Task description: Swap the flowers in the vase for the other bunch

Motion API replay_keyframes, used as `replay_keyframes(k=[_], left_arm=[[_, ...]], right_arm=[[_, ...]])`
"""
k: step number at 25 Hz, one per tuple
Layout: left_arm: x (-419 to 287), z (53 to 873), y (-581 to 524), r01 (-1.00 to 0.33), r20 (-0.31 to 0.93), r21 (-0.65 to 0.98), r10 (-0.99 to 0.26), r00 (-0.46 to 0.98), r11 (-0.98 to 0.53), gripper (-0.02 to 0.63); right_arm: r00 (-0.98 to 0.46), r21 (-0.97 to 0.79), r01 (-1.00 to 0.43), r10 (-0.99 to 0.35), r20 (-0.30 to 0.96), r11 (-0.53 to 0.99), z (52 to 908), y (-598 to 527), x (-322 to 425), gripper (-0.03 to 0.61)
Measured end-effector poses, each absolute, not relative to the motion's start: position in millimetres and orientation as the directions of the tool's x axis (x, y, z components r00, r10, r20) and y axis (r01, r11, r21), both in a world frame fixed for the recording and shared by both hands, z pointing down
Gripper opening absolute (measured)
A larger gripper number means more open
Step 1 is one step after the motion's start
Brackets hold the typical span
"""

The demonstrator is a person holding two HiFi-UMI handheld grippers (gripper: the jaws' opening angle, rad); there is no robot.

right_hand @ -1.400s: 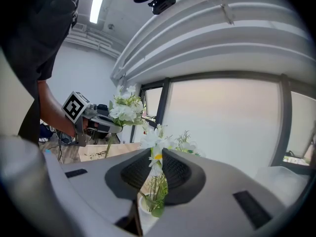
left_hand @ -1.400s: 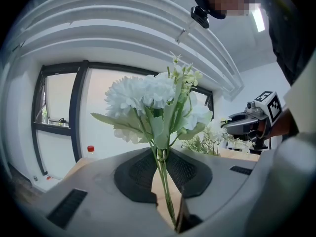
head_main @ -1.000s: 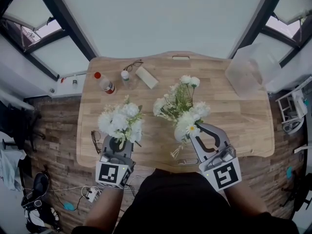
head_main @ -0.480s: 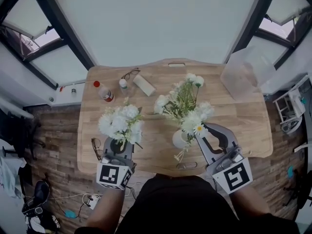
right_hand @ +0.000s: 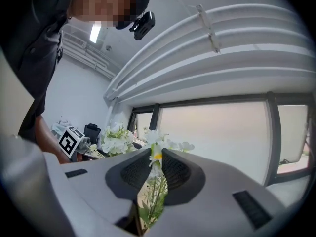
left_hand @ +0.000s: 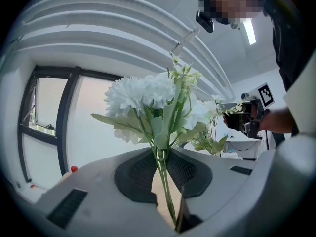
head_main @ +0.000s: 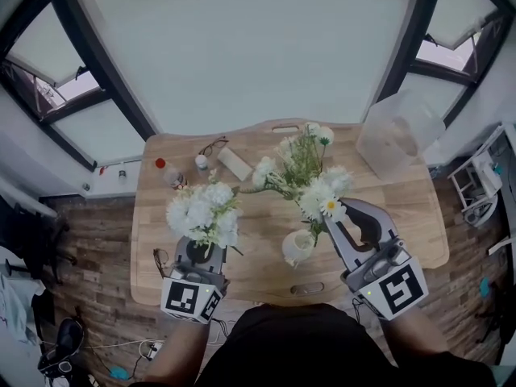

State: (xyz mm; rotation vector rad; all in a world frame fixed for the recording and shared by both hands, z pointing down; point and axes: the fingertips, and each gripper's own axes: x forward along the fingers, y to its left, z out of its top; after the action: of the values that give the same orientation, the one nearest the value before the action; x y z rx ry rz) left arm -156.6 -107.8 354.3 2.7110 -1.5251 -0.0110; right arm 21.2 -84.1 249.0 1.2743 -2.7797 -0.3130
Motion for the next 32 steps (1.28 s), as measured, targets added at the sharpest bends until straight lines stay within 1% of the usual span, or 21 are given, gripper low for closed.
replay_keyframes(k=[3, 7, 11, 19, 27, 32], left_arm=[[-146, 336, -109, -0.841, -0.016, 0.044, -0.842, 0.539, -0.539, 0.051], [-152, 317, -111, -0.828, -0.045, 0.043, -0.829, 0.557, -0.559, 0.051], [-141, 305, -115, -0.814, -0.065, 0.054, -0.816, 0.574, -0.578, 0.051], [-132, 287, -122, -0.752, -0.108, 0.06, -0.754, 0.649, -0.656, 0.051], [-69, 272, -124, -0.681, -0.111, 0.039, -0.681, 0.724, -0.731, 0.051], [-44, 277, -123, -0.643, -0.093, 0.041, -0.644, 0.76, -0.765, 0.051]], right_arm=[[-0.656, 0.219, -0.743, -0.753, -0.047, 0.633, 233, -86, 33, 0.078], [-0.63, 0.224, -0.765, -0.774, -0.061, 0.604, 221, -89, 37, 0.075], [-0.6, 0.23, -0.789, -0.796, -0.083, 0.57, 210, -89, 59, 0.072], [-0.486, 0.251, -0.856, -0.868, -0.096, 0.452, 203, -89, 76, 0.071], [-0.418, 0.209, -0.898, -0.898, -0.134, 0.387, 196, -77, 136, 0.071], [-0.353, 0.254, -0.914, -0.928, -0.118, 0.315, 202, -70, 164, 0.071]])
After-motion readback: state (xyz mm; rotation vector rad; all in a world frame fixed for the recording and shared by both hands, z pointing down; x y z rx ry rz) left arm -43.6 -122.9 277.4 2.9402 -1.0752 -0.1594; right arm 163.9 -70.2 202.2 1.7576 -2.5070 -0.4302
